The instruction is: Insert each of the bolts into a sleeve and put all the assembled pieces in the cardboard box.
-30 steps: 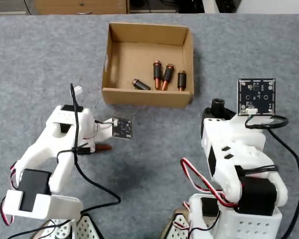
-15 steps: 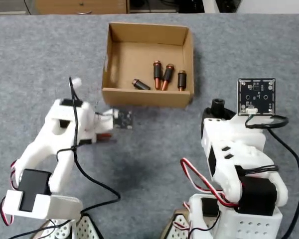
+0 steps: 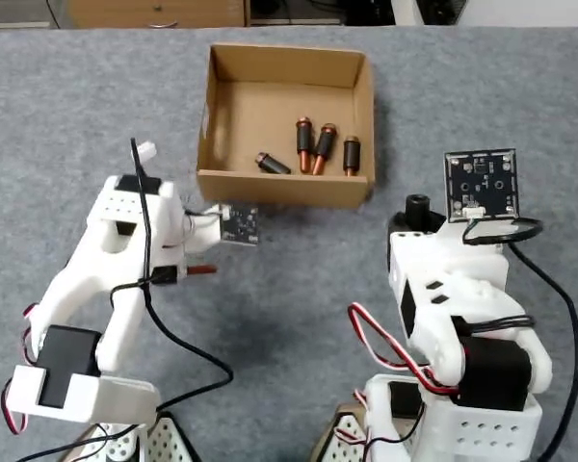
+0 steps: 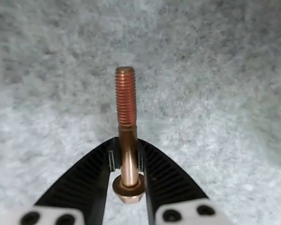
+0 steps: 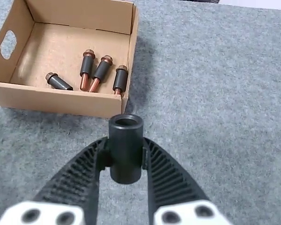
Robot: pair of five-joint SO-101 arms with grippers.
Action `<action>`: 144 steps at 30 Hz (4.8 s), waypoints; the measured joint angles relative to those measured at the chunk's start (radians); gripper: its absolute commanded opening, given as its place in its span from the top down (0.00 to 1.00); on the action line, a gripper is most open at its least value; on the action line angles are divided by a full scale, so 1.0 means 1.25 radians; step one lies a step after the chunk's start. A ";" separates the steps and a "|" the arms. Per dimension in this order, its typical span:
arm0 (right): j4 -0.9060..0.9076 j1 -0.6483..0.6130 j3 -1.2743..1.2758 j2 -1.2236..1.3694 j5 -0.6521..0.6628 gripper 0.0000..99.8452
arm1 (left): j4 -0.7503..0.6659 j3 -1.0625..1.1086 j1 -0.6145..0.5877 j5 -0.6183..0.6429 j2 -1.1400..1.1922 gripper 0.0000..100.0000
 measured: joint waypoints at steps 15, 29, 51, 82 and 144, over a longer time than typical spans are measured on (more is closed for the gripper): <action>-0.018 0.000 0.000 0.000 0.001 1.00 | -0.139 0.088 0.004 0.000 -0.001 0.75; -0.018 0.000 0.000 0.000 0.001 1.00 | -0.137 -0.171 0.060 0.567 -0.023 0.88; -0.022 0.000 -0.006 -0.001 0.001 1.00 | 0.285 -0.260 0.014 1.963 -0.225 0.88; -0.038 0.001 -0.028 -0.001 0.044 1.00 | 0.101 -0.124 -0.037 2.162 0.167 0.87; -0.045 0.000 -0.036 -0.001 0.044 1.00 | 0.410 -0.692 -0.026 1.799 0.088 0.98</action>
